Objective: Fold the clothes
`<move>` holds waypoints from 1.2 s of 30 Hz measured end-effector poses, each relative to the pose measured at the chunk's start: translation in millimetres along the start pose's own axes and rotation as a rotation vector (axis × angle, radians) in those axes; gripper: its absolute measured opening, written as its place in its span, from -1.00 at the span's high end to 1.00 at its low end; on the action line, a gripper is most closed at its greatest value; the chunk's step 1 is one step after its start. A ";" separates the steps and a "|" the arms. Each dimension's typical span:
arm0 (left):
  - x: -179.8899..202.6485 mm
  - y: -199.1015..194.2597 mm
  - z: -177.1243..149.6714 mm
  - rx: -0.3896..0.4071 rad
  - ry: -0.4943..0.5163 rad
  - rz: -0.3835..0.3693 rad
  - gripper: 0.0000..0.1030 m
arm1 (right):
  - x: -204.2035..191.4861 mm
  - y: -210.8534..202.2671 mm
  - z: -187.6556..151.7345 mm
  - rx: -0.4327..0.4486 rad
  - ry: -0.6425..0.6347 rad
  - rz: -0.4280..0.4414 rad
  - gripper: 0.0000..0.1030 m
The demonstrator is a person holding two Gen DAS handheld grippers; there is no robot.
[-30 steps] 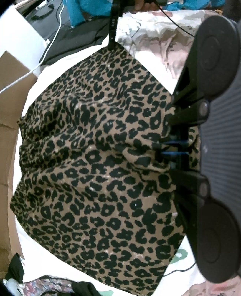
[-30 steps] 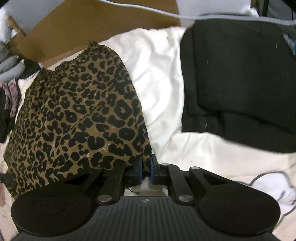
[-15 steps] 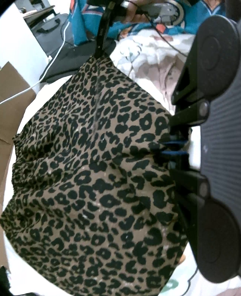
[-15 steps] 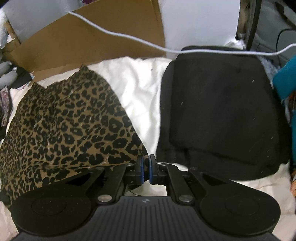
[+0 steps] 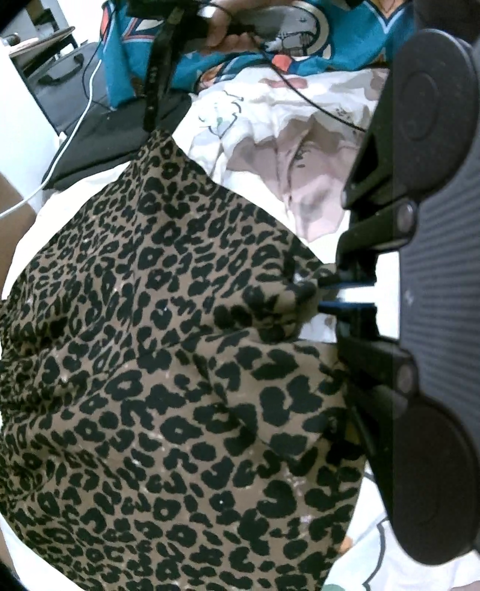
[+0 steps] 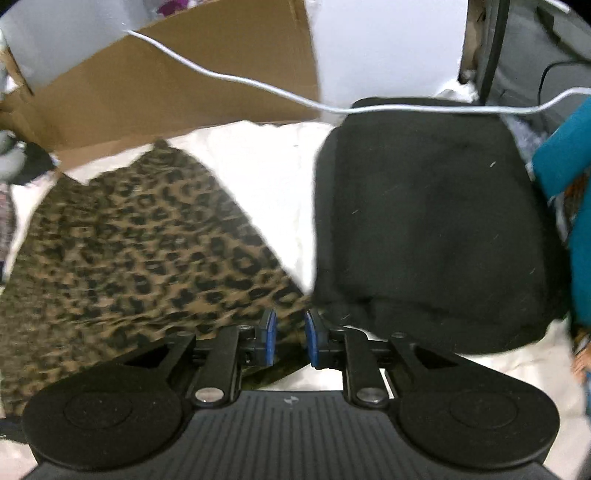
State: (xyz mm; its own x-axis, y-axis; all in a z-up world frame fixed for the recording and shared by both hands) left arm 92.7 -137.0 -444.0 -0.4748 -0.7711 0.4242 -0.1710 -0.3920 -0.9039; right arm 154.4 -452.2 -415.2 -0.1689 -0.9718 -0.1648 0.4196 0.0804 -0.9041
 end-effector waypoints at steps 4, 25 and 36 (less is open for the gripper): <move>2.0 -10.6 2.3 0.022 0.009 0.004 0.86 | -18.0 -8.3 -17.6 -0.019 -0.009 0.049 0.54; -22.0 -26.9 -33.6 0.025 0.078 0.113 0.19 | -152.6 4.2 -103.4 -0.149 -0.025 0.426 0.10; -49.3 -18.5 -27.9 0.119 -0.018 0.061 0.35 | -192.4 29.7 -135.1 -0.209 -0.081 0.493 0.09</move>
State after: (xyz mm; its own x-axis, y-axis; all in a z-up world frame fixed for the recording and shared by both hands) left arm 95.3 -77.7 -449.7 -0.4652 -0.8037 0.3709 -0.0382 -0.4004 -0.9155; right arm 78.9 -232.9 -463.6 0.0756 -0.8211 -0.5658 0.2437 0.5654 -0.7880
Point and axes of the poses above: each gripper's, at about its wrist camera, not at the fingertips, and y roughly the way its jaws point, x to its right, z to its top, the point moved 10 cm from there along y, roughly the way its jaws point, and after that the axes turned 7 degrees about -x, right-handed, at the moved point
